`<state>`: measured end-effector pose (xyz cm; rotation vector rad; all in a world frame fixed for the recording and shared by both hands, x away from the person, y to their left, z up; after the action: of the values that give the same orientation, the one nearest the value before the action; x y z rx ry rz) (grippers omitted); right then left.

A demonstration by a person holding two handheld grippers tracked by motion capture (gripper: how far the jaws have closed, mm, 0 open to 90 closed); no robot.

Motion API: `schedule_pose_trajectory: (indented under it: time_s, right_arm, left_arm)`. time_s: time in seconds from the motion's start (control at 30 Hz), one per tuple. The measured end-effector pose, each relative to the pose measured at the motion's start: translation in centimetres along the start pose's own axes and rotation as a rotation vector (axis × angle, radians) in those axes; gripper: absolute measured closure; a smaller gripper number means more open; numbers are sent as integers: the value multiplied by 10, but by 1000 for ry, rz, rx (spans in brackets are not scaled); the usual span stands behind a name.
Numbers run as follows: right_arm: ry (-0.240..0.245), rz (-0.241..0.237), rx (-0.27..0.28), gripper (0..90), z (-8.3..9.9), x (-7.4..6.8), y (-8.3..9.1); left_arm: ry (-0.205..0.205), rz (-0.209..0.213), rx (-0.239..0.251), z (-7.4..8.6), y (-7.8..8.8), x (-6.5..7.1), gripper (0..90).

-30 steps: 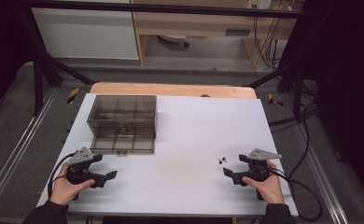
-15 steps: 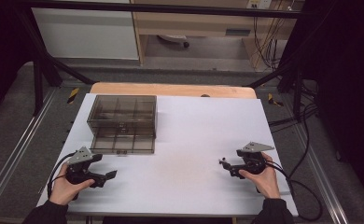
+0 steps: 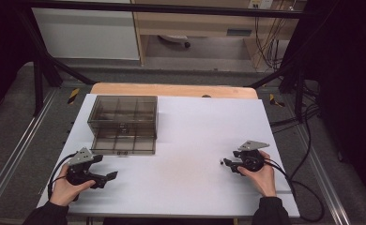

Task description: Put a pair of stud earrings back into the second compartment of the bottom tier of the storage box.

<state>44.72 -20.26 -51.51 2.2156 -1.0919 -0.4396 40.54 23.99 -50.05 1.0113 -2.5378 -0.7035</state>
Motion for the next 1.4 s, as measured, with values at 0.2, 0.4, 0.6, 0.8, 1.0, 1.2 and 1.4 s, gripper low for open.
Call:
schedule_pose_trajectory:
  time_s: [0.2,0.4,0.6,0.8,1.0,1.2,1.4]
  right_arm:
    - [-23,-29,2,589,0,-4,-3]
    - [-42,-51,-14,686,2,-7,-6]
    - [-37,-49,-16,750,3,-8,-8]
    - [-44,-44,-10,813,3,-7,-8]
    - [-39,-52,-13,824,3,-8,-6]
    - [-51,-67,19,825,-4,-12,3]
    - [-57,-83,57,825,-19,-21,14]
  left_arm:
    - [-3,-1,-3,0,0,0,47]
    - [-4,2,-4,0,-1,1,48]
    - [-3,0,-5,1,-1,0,48]
    - [-2,-3,-3,1,0,0,48]
    - [-3,-2,-4,1,0,0,48]
    - [-3,-4,-1,0,1,-1,49]
    - [-4,-3,-3,1,0,0,49]
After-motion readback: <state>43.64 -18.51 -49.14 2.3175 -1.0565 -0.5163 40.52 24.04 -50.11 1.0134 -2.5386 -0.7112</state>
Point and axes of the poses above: each handheld gripper's, and its own axes: y roughly backward along the jaws, z roughly out of its underside, x roughly to its right, the point moved 10 cm from there along -y, roughly forward along the jaws, and after that the axes turned 2 degrees about x, right-handed, at the moved point
